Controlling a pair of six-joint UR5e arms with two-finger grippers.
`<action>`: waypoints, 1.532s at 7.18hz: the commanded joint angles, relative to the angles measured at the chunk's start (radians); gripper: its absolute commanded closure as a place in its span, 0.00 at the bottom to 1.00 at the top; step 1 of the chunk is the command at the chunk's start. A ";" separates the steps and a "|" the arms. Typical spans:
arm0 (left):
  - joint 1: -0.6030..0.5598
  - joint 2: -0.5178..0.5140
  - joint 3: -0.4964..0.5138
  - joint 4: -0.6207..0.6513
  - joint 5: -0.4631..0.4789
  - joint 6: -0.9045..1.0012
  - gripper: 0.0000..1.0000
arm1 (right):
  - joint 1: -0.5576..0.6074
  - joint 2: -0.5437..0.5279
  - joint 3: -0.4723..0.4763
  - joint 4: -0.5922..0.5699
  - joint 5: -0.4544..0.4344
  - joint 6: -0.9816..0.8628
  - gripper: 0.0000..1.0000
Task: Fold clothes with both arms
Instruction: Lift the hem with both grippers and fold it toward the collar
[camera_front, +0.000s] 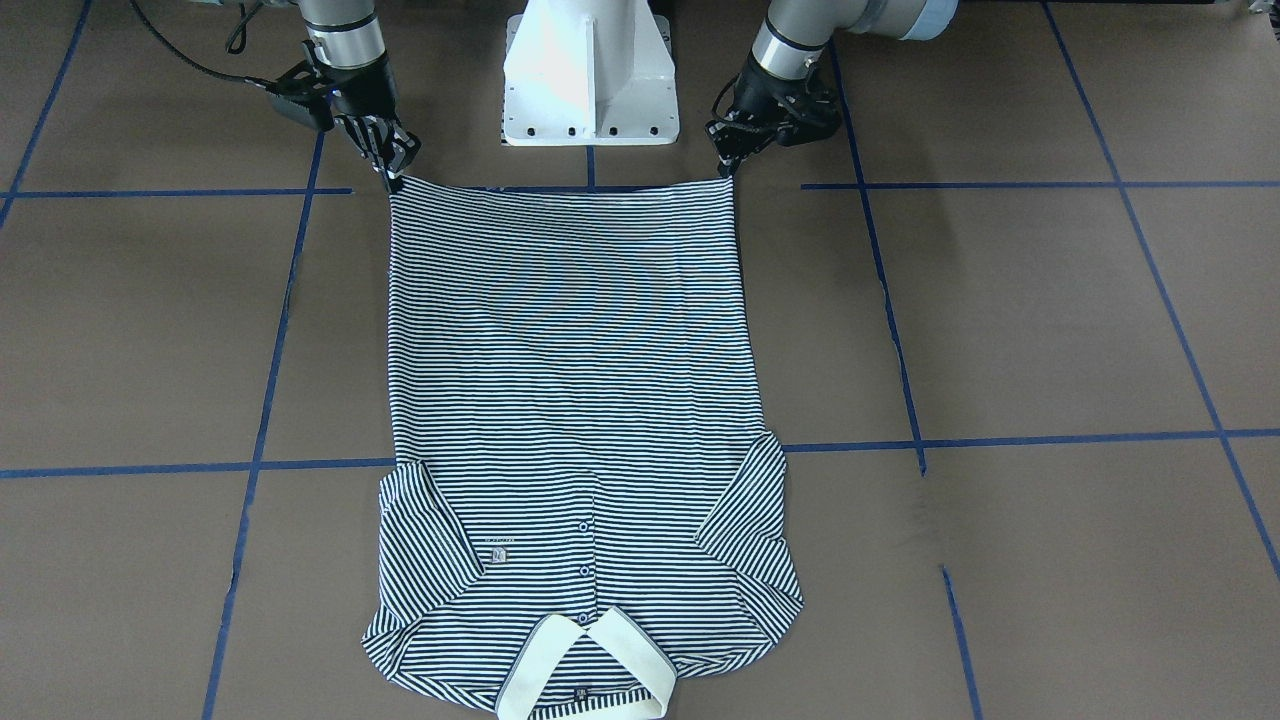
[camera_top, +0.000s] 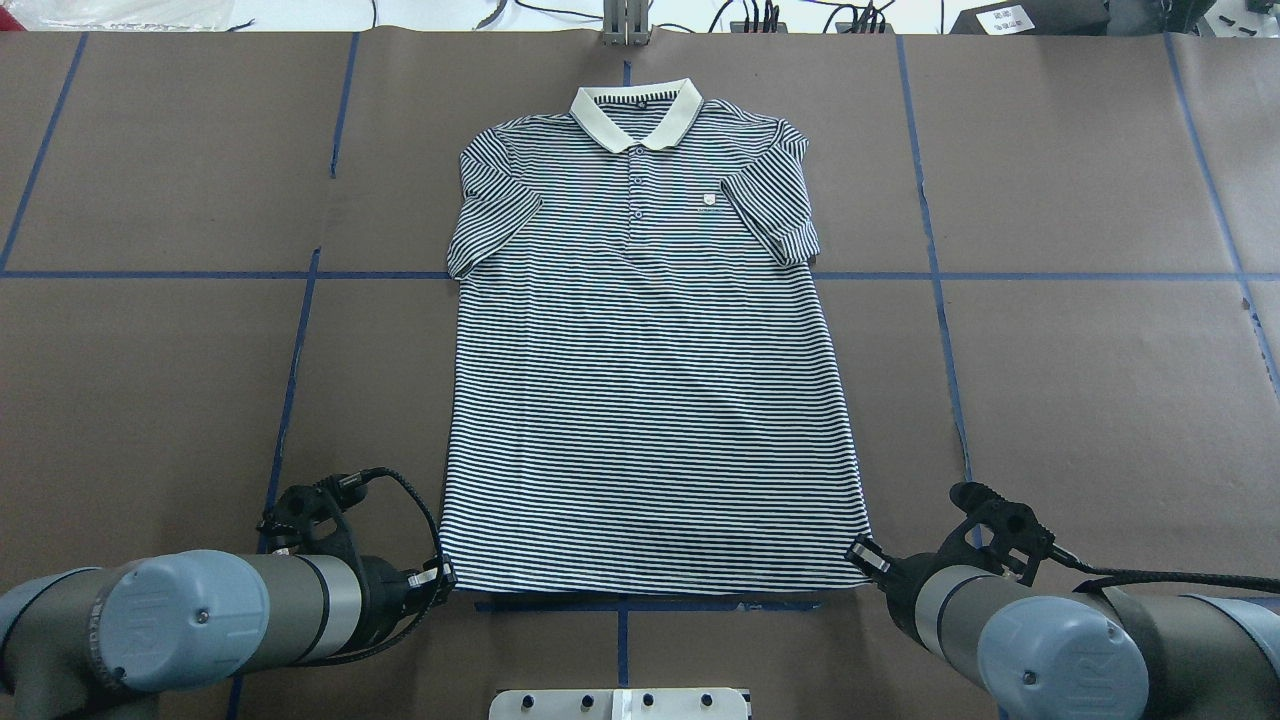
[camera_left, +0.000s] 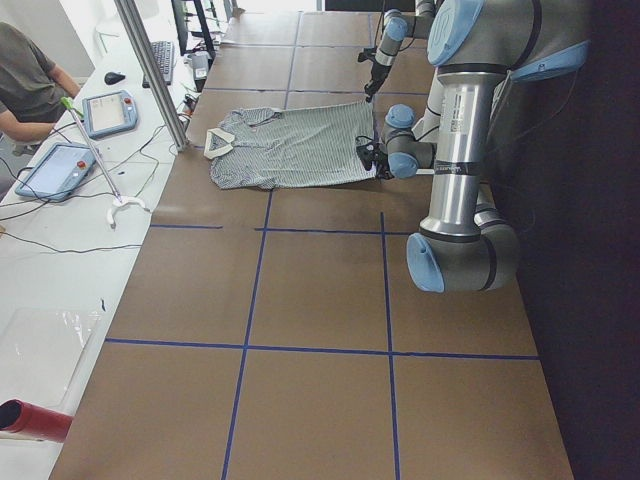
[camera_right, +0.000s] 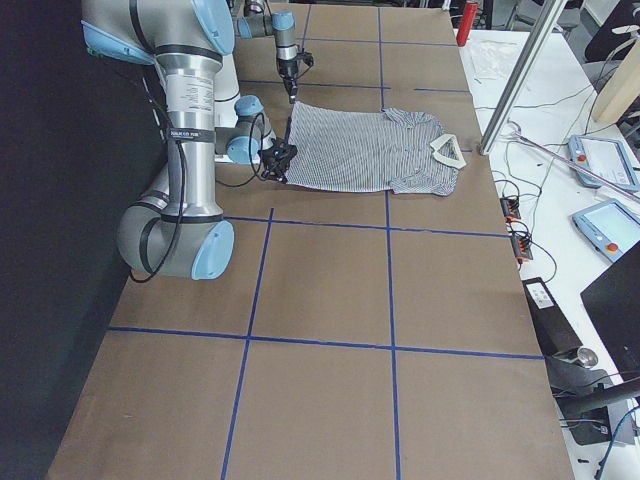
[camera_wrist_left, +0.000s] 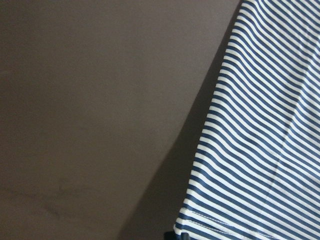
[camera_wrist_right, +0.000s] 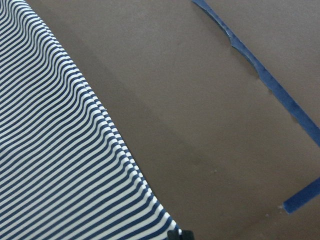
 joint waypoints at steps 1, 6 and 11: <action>0.075 0.006 -0.193 0.187 -0.002 -0.009 1.00 | -0.048 -0.060 0.067 0.000 0.001 0.002 1.00; -0.129 -0.112 -0.167 0.270 -0.012 0.133 1.00 | 0.163 0.126 0.149 -0.163 0.012 -0.073 1.00; -0.501 -0.332 0.360 0.059 -0.010 0.431 1.00 | 0.561 0.574 -0.409 -0.241 0.175 -0.461 1.00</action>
